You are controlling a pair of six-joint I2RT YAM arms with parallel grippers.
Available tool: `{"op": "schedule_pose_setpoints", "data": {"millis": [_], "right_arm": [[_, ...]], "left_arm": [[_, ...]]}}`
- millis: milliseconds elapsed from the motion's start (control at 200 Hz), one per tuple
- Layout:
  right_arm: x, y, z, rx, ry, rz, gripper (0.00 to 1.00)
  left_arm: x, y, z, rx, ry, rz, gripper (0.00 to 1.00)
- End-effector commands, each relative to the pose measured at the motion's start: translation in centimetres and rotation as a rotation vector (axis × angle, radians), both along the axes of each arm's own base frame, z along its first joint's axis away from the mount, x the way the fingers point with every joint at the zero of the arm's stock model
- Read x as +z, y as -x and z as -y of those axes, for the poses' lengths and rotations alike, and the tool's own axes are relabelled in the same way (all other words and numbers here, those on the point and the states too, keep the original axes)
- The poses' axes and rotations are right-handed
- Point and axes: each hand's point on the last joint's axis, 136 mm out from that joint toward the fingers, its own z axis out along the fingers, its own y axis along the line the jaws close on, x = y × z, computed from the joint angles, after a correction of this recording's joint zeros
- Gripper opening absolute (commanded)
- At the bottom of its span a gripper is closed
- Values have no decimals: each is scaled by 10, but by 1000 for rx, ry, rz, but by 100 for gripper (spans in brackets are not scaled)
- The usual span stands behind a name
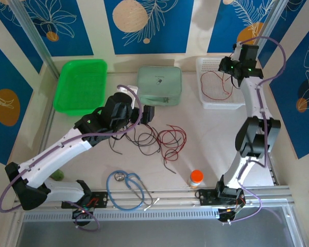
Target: Untangle the cables
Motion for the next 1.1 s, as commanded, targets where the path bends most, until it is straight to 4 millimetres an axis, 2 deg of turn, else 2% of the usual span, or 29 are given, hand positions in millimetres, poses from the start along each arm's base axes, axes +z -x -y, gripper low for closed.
{"op": "schedule_pose_setpoints", "data": {"millis": [0, 135, 265, 360, 455, 520, 630, 725, 810, 910, 1096], "right_arm": [[-24, -15, 7, -25, 4, -72, 0], [-79, -28, 11, -49, -10, -206, 0], [-132, -31, 12, -60, -41, -360, 0], [-159, -29, 11, -70, -70, -462, 0], [-172, -27, 10, -74, -95, -525, 0], [-171, -26, 8, -70, -105, -536, 7], [-159, -24, 7, -68, -109, -529, 36], [-146, -19, 9, -79, -98, -522, 51], [-133, -13, 9, -85, -76, -517, 56], [-117, -4, 6, -89, -26, -505, 56], [-76, 22, -13, -73, 46, -438, 56]], "left_arm": [[8, 1, -1, -16, 31, 20, 100], [5, -1, -4, -10, 29, 4, 100], [0, -3, -6, -1, 23, -21, 100], [-3, -3, -8, 8, 13, -41, 100], [-6, -3, -9, 12, 7, -58, 100], [-8, -3, -9, 12, 6, -68, 100], [-13, -3, -11, 20, -7, -90, 100], [-19, -3, -10, 26, -25, -119, 100], [-27, -5, -10, 31, -45, -157, 95], [-41, -8, -9, 37, -69, -219, 91], [-80, -15, -3, 42, -120, -385, 83]]}}
